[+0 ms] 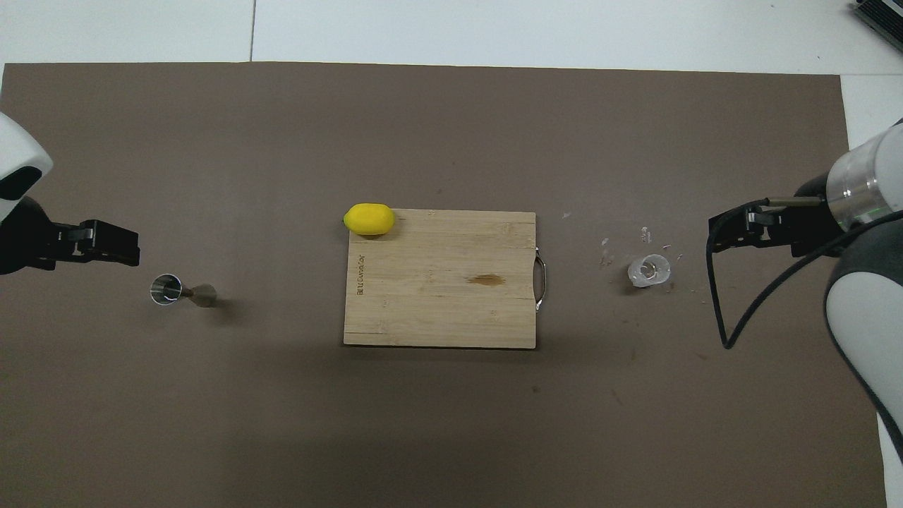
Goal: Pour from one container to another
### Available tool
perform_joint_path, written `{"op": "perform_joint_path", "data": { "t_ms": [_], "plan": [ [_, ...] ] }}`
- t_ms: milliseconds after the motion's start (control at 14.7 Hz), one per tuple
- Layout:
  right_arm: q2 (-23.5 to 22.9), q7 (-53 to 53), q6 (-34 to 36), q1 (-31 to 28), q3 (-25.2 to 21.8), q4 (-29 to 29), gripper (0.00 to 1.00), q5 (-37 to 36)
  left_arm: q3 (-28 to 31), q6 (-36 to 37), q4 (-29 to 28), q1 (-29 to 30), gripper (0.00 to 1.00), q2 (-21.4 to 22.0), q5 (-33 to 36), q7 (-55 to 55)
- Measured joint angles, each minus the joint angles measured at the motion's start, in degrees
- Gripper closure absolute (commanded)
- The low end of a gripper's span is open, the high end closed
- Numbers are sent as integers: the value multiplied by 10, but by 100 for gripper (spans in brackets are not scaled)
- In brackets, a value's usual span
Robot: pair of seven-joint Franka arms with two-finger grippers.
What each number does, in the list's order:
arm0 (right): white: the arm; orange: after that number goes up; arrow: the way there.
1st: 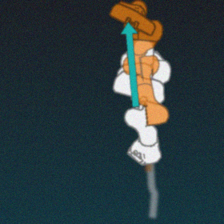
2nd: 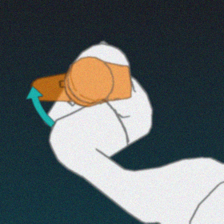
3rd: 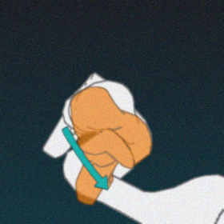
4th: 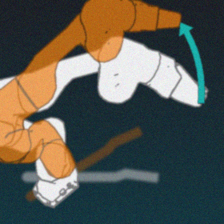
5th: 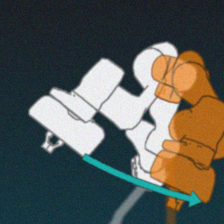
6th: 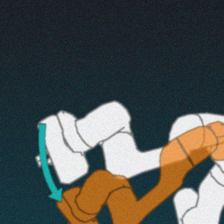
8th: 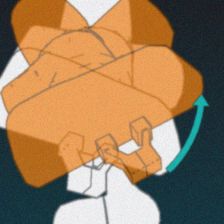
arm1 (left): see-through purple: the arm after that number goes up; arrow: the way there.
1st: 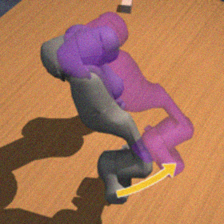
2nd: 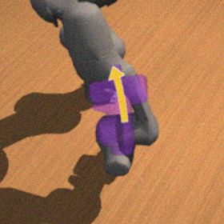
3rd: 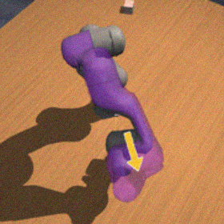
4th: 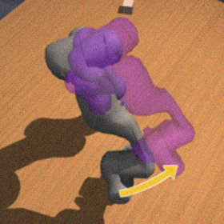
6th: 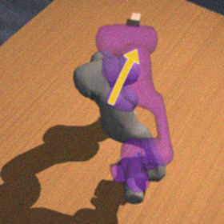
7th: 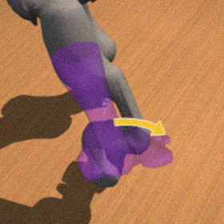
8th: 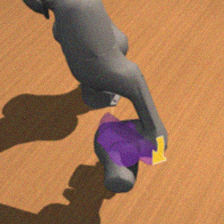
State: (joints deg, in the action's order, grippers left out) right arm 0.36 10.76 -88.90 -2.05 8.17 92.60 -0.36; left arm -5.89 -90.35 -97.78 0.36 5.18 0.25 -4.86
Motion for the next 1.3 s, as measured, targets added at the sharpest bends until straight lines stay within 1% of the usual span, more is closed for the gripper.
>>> {"op": "perform_joint_path", "data": {
  "t_ms": [205,341,545,682,886,1023,1159,1295],
  "plan": [
    [0,0,0,-4,0,0,0,0,0,-2,0,0,0,0,0,0],
    [0,0,0,-5,0,0,0,0,0,-23,-4,0,0,0,0,0],
    [0,0,0,-5,0,0,0,0,-1,-127,-56,0,0,2,0,-7],
    [0,0,0,-5,0,0,0,0,0,-182,-85,0,0,-7,0,-12],
    [0,0,0,-5,1,0,0,0,-1,-252,-100,-1,0,-50,-1,-58],
    [0,0,0,-9,0,0,0,0,-5,-314,-109,-2,0,-79,-1,-96],
    [0,0,0,-14,-1,0,0,0,-7,-348,-122,-2,0,-92,-2,-126],
    [0,0,0,-14,-1,0,0,0,-6,-370,-131,-2,0,-92,-3,-144]
  ]
}}
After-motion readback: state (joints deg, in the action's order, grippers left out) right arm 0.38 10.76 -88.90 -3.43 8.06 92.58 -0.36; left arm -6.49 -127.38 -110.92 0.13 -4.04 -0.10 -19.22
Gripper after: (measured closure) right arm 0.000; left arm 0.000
